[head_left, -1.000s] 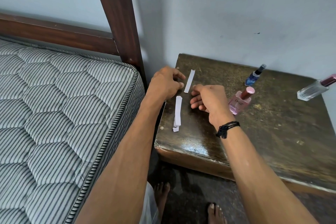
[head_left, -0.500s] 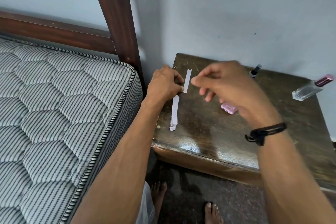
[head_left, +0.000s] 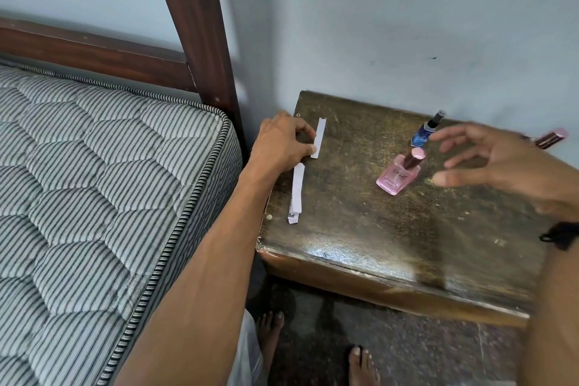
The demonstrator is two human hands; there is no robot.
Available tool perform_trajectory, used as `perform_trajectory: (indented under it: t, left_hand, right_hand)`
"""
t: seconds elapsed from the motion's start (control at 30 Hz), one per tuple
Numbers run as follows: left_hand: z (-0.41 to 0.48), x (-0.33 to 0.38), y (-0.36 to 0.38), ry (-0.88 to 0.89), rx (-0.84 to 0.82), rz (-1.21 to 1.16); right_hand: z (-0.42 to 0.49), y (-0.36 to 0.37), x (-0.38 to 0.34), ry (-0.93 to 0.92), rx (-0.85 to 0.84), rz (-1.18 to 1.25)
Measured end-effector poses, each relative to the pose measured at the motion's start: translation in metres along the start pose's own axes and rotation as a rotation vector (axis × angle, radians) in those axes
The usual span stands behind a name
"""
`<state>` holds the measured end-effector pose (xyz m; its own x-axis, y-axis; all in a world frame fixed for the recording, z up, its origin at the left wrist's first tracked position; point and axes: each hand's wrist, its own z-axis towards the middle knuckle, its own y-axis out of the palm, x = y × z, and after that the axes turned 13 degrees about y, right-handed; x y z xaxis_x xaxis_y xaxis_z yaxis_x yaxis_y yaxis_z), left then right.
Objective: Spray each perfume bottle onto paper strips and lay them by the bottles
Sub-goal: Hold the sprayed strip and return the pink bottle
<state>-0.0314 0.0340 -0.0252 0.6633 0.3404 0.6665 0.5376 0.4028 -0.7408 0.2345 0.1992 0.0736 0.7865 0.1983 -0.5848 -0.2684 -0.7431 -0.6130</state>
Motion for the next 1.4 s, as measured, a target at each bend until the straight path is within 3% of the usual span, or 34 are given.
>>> perform_trajectory:
  t: [0.17, 0.47, 0.83, 1.1, 1.27, 1.4]
  left_hand:
    - [0.000, 0.002, 0.000, -0.002, -0.014, 0.022]
    - [0.000, 0.002, -0.001, 0.007, -0.011, 0.045]
    - [0.000, 0.002, 0.000, 0.023, 0.005, 0.034]
    - [0.002, -0.002, 0.001, 0.020, 0.004, 0.033]
    - [0.001, -0.002, 0.000, 0.009, 0.013, 0.002]
    - [0.002, 0.000, -0.001, 0.001, 0.010, -0.005]
  right_hand:
    - [0.020, 0.020, 0.005, -0.016, -0.110, -0.051]
    - [0.043, 0.031, 0.015, -0.095, -0.052, -0.036]
    - [0.051, 0.044, 0.008, -0.106, 0.113, 0.180]
    - [0.072, 0.082, -0.023, -0.196, 0.278, 0.734]
    - [0.096, 0.107, -0.036, -0.246, 0.314, 0.700]
    - [0.117, 0.124, -0.044, -0.316, 0.441, 0.663]
